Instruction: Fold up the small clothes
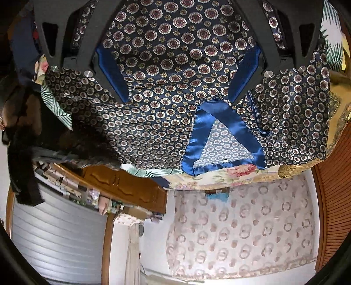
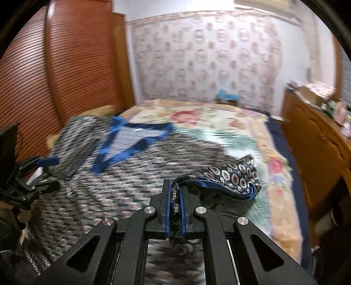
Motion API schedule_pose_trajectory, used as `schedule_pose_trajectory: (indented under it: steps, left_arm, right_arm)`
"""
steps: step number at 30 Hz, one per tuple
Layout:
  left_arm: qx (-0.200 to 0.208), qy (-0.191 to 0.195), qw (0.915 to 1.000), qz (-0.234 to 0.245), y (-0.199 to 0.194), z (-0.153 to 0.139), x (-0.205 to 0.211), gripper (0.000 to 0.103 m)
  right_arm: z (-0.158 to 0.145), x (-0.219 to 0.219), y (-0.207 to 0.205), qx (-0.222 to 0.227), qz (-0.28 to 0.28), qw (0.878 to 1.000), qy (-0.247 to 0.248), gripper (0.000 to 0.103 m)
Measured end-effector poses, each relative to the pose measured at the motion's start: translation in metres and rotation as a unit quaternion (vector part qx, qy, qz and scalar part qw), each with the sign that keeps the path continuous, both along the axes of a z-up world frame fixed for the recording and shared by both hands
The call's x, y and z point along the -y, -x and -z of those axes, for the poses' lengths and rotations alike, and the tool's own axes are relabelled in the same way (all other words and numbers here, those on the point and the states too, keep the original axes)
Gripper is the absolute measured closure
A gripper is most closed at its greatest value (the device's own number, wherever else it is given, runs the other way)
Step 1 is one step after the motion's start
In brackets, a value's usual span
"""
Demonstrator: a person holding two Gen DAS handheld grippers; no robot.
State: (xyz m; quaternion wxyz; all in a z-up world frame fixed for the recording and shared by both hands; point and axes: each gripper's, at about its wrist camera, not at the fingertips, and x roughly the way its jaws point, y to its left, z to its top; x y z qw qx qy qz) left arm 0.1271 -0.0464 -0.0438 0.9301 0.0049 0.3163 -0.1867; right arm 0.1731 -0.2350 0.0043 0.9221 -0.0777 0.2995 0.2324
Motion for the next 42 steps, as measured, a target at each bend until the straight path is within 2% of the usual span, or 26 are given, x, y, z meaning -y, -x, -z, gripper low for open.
schedule_pose_trajectory:
  steps: [4,6,8,10,14,17,25,31,35,42]
  left_arm:
    - [-0.002,0.014,0.9999,-0.003,0.005,0.001,-0.005,0.011]
    - [-0.006,0.02,0.9998,-0.002,0.007,0.003,-0.006,0.011]
    - [-0.009,0.02,0.9997,-0.003,0.01,0.006,-0.005,0.011]
    - [-0.012,0.019,0.9997,-0.003,0.01,0.009,-0.004,0.011]
    - [-0.016,0.02,0.9997,-0.003,0.011,0.014,-0.003,0.011]
    - [-0.014,0.019,0.9997,-0.001,0.012,0.015,0.0,0.011]
    - [-0.016,0.012,0.9998,0.001,0.014,0.019,0.002,0.011]
    - [-0.019,0.02,0.9996,-0.006,0.016,0.021,-0.005,0.011]
    - [-0.022,0.022,0.9995,-0.008,0.017,0.024,-0.006,0.011]
    - [-0.025,0.023,0.9993,-0.014,0.016,0.026,-0.011,0.011]
  right_arm:
    - [0.019,-0.028,0.006,-0.026,-0.04,0.999,0.013,0.096]
    - [0.028,-0.033,0.007,-0.039,-0.045,0.998,0.022,0.088]
    - [0.027,-0.03,0.002,-0.045,-0.038,0.998,0.028,0.061]
    - [0.023,-0.022,0.002,-0.044,-0.032,0.998,0.015,0.055]
    - [0.01,0.004,0.004,-0.036,-0.013,0.999,0.002,0.055]
    - [0.013,0.015,-0.002,-0.047,0.011,0.999,-0.001,0.055]
    - [0.051,-0.007,-0.058,-0.127,0.042,0.991,-0.028,0.055]
    - [0.053,-0.014,-0.097,-0.163,0.056,0.985,-0.03,0.055]
    - [0.053,-0.022,-0.114,-0.171,0.062,0.983,-0.026,0.059]
    - [0.047,-0.053,-0.125,-0.158,0.026,0.987,-0.024,0.06]
